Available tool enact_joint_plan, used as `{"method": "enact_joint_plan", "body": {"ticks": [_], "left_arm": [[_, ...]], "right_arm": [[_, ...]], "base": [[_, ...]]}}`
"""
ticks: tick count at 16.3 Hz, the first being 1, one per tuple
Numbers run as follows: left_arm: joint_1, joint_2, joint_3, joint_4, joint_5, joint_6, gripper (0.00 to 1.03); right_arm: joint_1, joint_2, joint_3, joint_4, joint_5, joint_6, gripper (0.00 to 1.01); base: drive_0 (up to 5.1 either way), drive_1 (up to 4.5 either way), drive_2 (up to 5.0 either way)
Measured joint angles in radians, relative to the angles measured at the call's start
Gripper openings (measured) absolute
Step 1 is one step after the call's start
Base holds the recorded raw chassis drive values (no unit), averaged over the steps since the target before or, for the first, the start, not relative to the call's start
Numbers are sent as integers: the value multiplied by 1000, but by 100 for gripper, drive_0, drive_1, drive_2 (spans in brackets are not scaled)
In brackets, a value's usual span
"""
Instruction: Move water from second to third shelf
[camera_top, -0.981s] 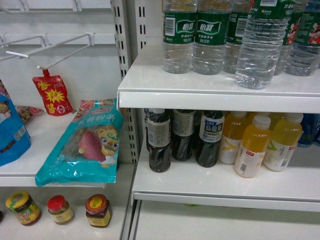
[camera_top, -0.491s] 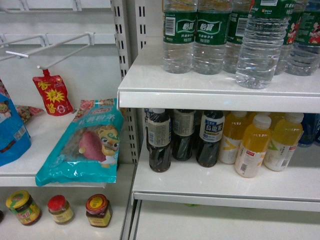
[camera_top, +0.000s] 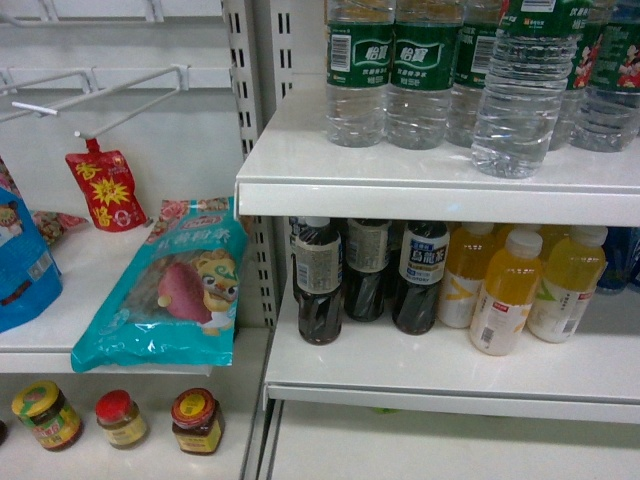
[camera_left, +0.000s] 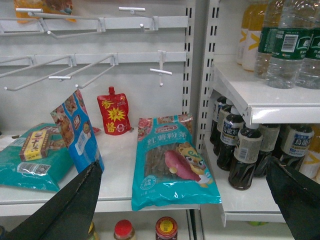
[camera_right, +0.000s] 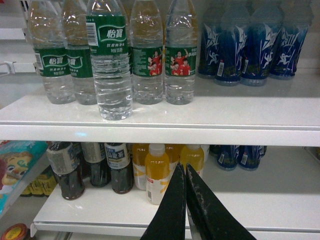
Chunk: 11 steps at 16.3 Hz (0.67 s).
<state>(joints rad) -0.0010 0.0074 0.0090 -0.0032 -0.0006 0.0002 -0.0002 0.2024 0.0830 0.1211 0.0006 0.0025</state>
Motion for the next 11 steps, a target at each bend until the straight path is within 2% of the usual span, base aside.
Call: {"method": "enact_joint_plan", "body": {"ticks": [2,5,9,11], "left_arm": [[0,0,0,0,0,0,98],[0,0,0,0,0,0,98],[0,0,0,0,0,0,98],[0,0,0,0,0,0,98]], "right_arm": [[0,-7,-6,-2,0,0,2],[0,-157,-28,-122,0,0,2],[0,-198,-70,-124,0,0,4],[0,-198,-70,-125,0,0,31]], "base": [[0,0,0],[0,0,0],[0,0,0],[0,0,0]]}}
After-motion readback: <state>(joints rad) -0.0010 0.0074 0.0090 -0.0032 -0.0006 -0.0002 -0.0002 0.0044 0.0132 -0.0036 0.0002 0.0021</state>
